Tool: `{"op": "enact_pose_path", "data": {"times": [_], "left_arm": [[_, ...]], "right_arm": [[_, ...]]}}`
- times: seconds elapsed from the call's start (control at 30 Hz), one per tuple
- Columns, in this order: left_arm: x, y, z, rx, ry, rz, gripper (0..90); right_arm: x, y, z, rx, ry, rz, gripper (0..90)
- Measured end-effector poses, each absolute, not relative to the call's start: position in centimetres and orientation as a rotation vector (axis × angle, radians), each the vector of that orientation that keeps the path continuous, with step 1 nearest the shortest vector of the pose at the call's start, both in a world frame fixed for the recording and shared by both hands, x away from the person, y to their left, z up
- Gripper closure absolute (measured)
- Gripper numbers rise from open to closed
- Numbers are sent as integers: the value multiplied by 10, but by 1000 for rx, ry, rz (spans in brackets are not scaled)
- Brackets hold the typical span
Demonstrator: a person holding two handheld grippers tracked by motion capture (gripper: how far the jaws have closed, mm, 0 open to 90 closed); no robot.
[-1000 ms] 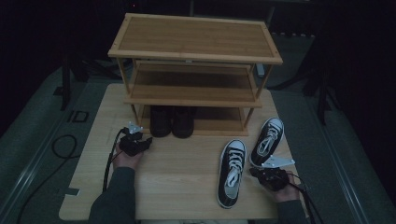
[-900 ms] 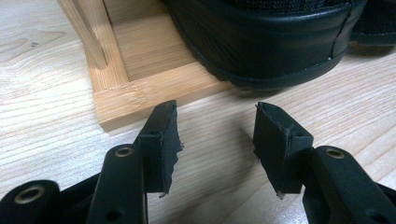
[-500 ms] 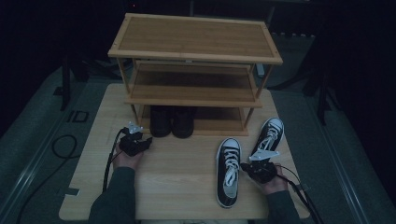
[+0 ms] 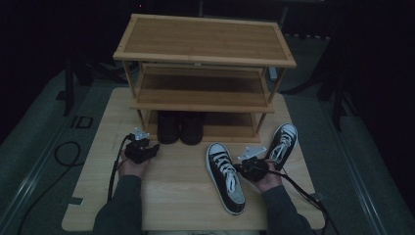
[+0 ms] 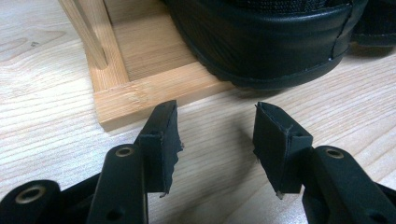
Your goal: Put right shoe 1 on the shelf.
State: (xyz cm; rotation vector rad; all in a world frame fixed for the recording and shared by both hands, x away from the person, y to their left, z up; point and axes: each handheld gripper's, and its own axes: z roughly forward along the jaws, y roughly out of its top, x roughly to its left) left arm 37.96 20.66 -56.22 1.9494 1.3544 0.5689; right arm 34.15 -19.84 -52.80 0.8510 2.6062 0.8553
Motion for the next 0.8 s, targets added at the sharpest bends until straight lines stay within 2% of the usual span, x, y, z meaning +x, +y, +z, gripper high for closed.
{"op": "enact_pose_path", "data": {"times": [0.23,0.6,0.8], "left_arm": [[380,207,-562,1950,1354,569,507],[380,207,-562,1949,1355,568,507],[379,206,-562,1958,1351,577,507]], "right_arm": [[345,-189,-513,863,2588,929,860],[302,-207,-471,879,2541,1070,752],[288,-197,-475,879,2557,1005,695]]}}
